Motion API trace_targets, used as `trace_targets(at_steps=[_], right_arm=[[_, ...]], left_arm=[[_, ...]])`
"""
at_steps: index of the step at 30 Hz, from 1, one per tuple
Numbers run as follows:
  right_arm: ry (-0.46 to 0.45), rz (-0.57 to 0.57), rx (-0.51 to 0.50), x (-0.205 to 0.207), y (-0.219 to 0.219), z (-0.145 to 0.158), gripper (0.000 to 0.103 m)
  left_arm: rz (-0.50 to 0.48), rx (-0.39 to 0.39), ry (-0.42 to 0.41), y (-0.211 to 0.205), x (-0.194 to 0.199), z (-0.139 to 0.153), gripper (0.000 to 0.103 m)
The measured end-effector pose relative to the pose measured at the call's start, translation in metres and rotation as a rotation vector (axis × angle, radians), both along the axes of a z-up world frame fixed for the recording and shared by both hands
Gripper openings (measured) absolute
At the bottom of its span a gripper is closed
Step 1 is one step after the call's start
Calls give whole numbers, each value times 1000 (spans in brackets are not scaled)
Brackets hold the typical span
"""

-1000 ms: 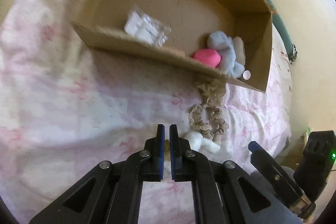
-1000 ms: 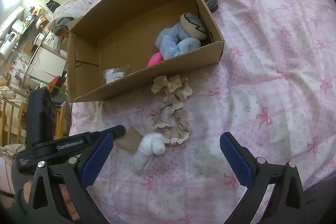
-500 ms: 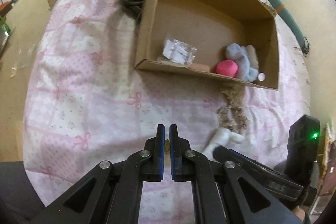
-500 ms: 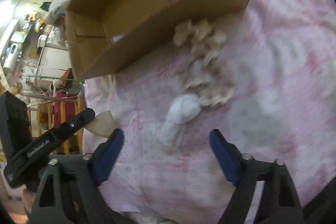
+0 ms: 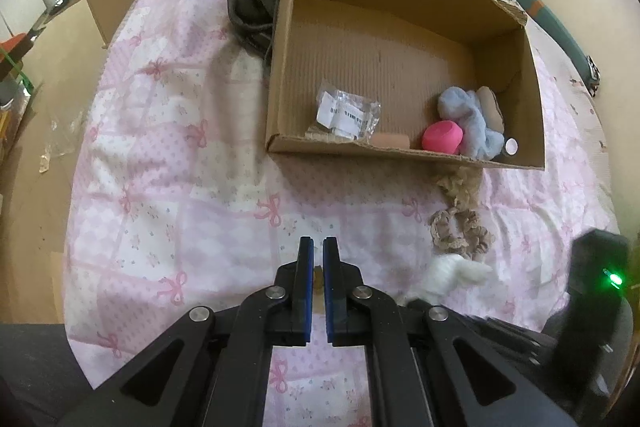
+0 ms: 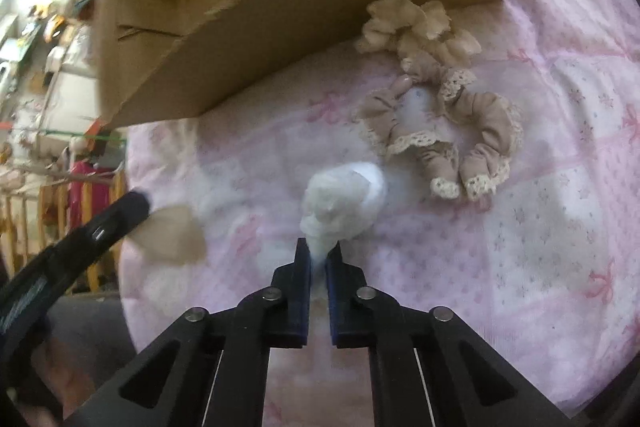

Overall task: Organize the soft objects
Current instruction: 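Grasp the white sock with the right tool, then carry the white sock over the box and open the right tool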

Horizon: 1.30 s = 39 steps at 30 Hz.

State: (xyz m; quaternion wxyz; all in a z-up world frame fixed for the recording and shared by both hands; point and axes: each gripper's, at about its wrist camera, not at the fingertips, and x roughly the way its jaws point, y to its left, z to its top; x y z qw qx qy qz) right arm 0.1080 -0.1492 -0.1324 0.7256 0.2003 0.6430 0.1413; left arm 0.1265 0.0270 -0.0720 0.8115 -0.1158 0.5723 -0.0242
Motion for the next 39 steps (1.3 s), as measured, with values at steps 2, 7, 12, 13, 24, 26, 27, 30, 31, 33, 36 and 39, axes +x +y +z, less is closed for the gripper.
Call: trace_targets(at_steps=[2, 7, 12, 13, 24, 26, 27, 30, 31, 33, 36, 39], right_arm=[[-36, 29, 20, -6, -1, 11, 8], [-149, 66, 50, -16, -17, 49, 8], [-297, 57, 37, -12, -43, 85, 8], [-312, 49, 39, -10, -50, 90, 8], [-455, 11, 77, 8, -91, 131, 8], [-466, 14, 81, 16, -92, 134, 8], [-468, 17, 81, 20, -92, 134, 8], [-480, 33, 71, 33, -89, 135, 8], [-486, 40, 66, 35, -87, 136, 8], [-497, 57, 47, 44, -82, 134, 8], [-504, 69, 33, 63, -77, 131, 8], [-500, 65, 27, 80, -76, 125, 8]], left_arm=[[6, -4, -16, 1, -1, 3, 4], [17, -3, -73, 3, -5, 16, 4], [13, -7, -151, 2, -11, 35, 4], [9, -9, -169, 1, -13, 40, 4], [9, -67, -335, 6, 4, 113, 4], [-2, -59, -353, 4, 14, 123, 4], [-5, -54, -361, 3, 18, 125, 4], [-18, -38, -370, -2, 33, 129, 4], [-18, -38, -367, -3, 37, 128, 4], [-23, -43, -357, -8, 49, 125, 4], [-35, -18, -356, -17, 63, 118, 4], [-40, 28, -354, -27, 75, 108, 5]])
